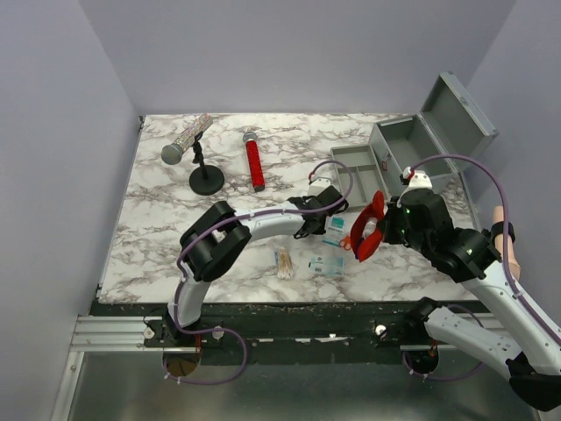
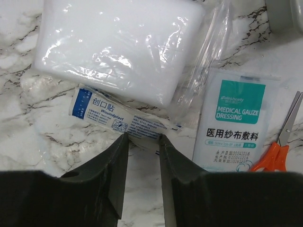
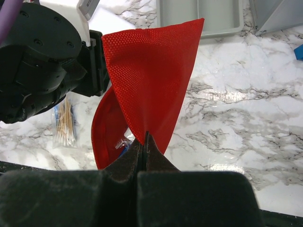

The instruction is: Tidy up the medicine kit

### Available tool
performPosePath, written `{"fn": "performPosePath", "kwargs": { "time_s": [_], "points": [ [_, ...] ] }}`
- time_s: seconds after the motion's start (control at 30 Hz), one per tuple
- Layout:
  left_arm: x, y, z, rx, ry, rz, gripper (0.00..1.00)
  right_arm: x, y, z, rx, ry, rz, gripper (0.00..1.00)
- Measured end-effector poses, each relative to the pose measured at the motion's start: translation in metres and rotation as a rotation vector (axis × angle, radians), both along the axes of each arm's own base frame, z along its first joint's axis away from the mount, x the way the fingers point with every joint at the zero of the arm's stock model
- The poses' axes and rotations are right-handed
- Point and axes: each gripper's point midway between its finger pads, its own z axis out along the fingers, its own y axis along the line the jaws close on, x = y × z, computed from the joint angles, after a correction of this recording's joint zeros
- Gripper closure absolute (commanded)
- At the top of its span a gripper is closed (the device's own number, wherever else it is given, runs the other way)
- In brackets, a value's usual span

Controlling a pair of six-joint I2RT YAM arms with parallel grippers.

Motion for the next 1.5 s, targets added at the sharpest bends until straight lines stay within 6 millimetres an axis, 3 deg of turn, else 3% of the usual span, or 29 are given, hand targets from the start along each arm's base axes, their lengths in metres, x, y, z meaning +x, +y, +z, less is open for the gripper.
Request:
{"fn": "performPosePath", "kwargs": {
  "time_s": [0.13,0.33,0.4,0.53,0.63,0.73,1.0,1.07,1.27,1.5],
  "points": [
    [0.001,0.0,0.0,-0.012,-0.015,-0.006,0.79,0.0,0.0,0.0,0.0,0.0,0.0,0.99],
    [-0.007,0.013,0.0,0.007,-0.023,-0.025,0.8,0.0,0.0,0.0,0.0,0.0,0.0,0.99],
    [-0.012,0.022,0.0,0.018,-0.023,-0.027,0.71,0.0,0.0,0.0,0.0,0.0,0.0,0.99],
    [-0.028,0.046,0.0,0.036,-0.015,-0.019,0.31,0.0,0.0,0.0,0.0,0.0,0.0,0.99],
    [-0.036,0.058,0.006,0.023,-0.012,0.001,0.16,0.0,0.0,-0.001,-0.001,0.002,0.0,0.99],
    [-0.032,0.052,0.021,-0.033,-0.029,0.037,0.01,0.0,0.0,-0.002,-0.002,0.003,0.0,0.99],
    [0.007,-0.001,0.07,-0.191,-0.074,0.14,0.07,-0.001,-0.001,-0.006,-0.009,0.012,0.0,0.99],
    [0.009,-0.004,0.064,-0.187,-0.061,0.157,0.09,-0.001,-0.001,-0.008,-0.011,0.015,0.0,0.99],
    [-0.002,0.013,0.029,-0.088,0.008,0.21,0.12,-0.002,-0.002,-0.007,-0.009,0.008,0.0,0.99],
    [-0.004,0.019,0.024,-0.067,0.017,0.229,0.12,-0.003,-0.003,-0.008,-0.011,0.008,0.0,0.99]
  ]
}}
